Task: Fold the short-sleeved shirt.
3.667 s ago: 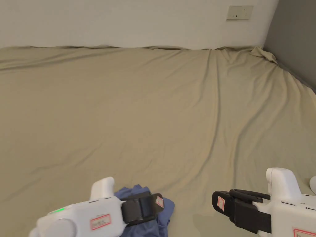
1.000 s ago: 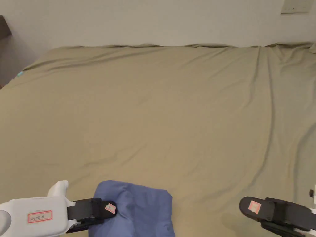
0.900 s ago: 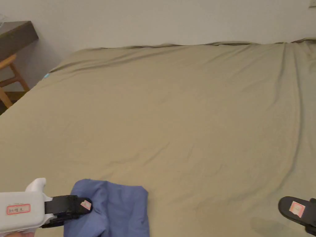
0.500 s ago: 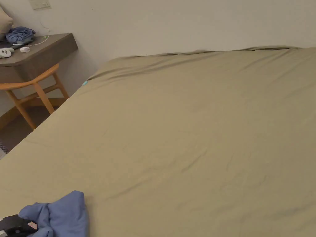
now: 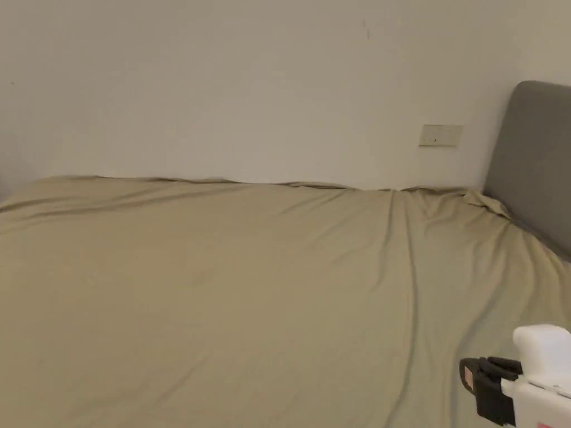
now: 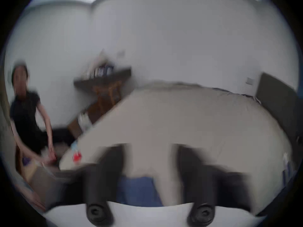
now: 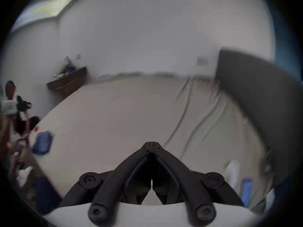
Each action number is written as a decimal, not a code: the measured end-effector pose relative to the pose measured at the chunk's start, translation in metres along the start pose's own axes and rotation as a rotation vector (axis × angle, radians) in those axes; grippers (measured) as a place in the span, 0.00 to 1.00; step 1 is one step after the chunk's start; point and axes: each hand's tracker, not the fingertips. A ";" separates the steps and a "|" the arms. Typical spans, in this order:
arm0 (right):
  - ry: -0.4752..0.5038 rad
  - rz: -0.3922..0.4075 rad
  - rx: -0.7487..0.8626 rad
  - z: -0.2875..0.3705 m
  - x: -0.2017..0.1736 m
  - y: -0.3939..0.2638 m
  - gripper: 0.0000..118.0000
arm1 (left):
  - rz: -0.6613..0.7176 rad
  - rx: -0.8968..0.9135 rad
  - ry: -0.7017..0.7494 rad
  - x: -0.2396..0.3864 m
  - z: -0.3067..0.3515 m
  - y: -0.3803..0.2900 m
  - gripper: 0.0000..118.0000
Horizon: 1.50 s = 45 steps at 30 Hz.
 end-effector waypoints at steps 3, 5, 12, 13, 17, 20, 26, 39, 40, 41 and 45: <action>-0.122 -0.061 0.162 0.011 0.007 0.057 0.02 | 0.140 0.147 -0.125 0.075 0.039 0.048 0.00; -0.157 -0.102 0.266 0.018 0.011 0.088 0.02 | 0.169 0.252 -0.150 0.103 0.042 0.070 0.00; -0.148 -0.103 0.348 0.033 -0.008 0.129 0.02 | 0.180 0.370 -0.230 0.211 0.057 0.101 0.00; -0.155 -0.097 0.355 0.033 -0.010 0.125 0.02 | 0.170 0.368 -0.256 0.224 0.061 0.101 0.00; -0.149 -0.107 0.328 0.030 -0.006 0.115 0.02 | 0.139 0.326 -0.290 0.243 0.063 0.104 0.00; -0.148 -0.114 0.316 0.031 -0.002 0.109 0.02 | 0.142 0.339 -0.298 0.236 0.064 0.108 0.00; -0.126 -0.144 0.310 0.029 -0.005 0.110 0.02 | 0.132 0.332 -0.274 0.236 0.076 0.111 0.00; -0.077 -0.056 0.315 0.057 -0.030 0.122 1.00 | 0.086 0.355 -0.296 0.258 0.089 0.107 1.00; -0.051 -0.081 0.308 0.034 -0.022 0.114 1.00 | 0.096 0.355 -0.299 0.261 0.090 0.106 1.00; -0.036 -0.084 0.302 0.030 -0.022 0.113 1.00 | 0.105 0.356 -0.307 0.245 0.093 0.113 1.00; -0.115 -0.090 0.300 0.031 -0.031 0.117 1.00 | 0.098 0.344 -0.315 0.246 0.094 0.113 1.00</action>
